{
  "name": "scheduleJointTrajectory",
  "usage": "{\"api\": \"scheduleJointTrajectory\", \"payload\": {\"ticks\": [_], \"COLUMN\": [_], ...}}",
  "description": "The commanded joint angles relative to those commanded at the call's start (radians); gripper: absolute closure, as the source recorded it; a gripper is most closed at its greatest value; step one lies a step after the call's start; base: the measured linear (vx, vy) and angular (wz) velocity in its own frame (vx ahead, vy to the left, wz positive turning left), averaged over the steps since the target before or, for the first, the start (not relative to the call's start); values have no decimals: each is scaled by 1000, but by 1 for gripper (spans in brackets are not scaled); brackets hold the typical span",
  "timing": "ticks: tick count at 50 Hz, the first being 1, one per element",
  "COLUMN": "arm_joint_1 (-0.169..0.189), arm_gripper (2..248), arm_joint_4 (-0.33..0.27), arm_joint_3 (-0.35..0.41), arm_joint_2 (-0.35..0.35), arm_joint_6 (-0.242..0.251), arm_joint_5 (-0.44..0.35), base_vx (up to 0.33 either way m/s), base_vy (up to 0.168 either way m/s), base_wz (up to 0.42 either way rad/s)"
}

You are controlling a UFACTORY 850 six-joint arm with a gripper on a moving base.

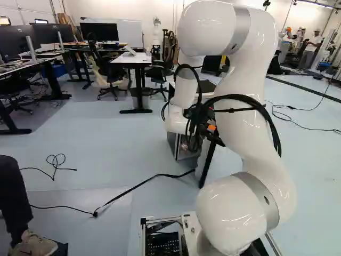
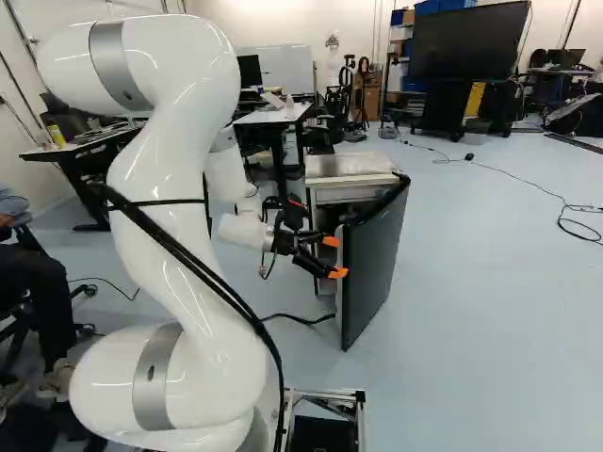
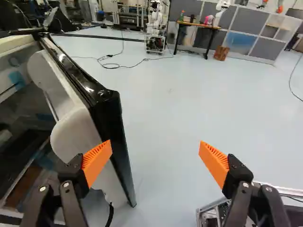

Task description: Open the fridge door

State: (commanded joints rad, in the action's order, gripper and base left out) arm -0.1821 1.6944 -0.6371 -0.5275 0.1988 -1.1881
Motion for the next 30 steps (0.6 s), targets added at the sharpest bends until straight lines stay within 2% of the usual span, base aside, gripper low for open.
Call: {"api": "scheduleJointTrajectory", "payload": {"ticks": [14, 30], "arm_joint_1": [1, -42], "arm_gripper": [3, 3], "arm_joint_4": [12, 12], "arm_joint_3": [2, 13], "arm_joint_2": [1, 6], "arm_joint_6": [0, 0], "arm_joint_5": [0, -24], "base_vx": [0, 0], "base_vy": [0, 0], "base_wz": [0, 0]}}
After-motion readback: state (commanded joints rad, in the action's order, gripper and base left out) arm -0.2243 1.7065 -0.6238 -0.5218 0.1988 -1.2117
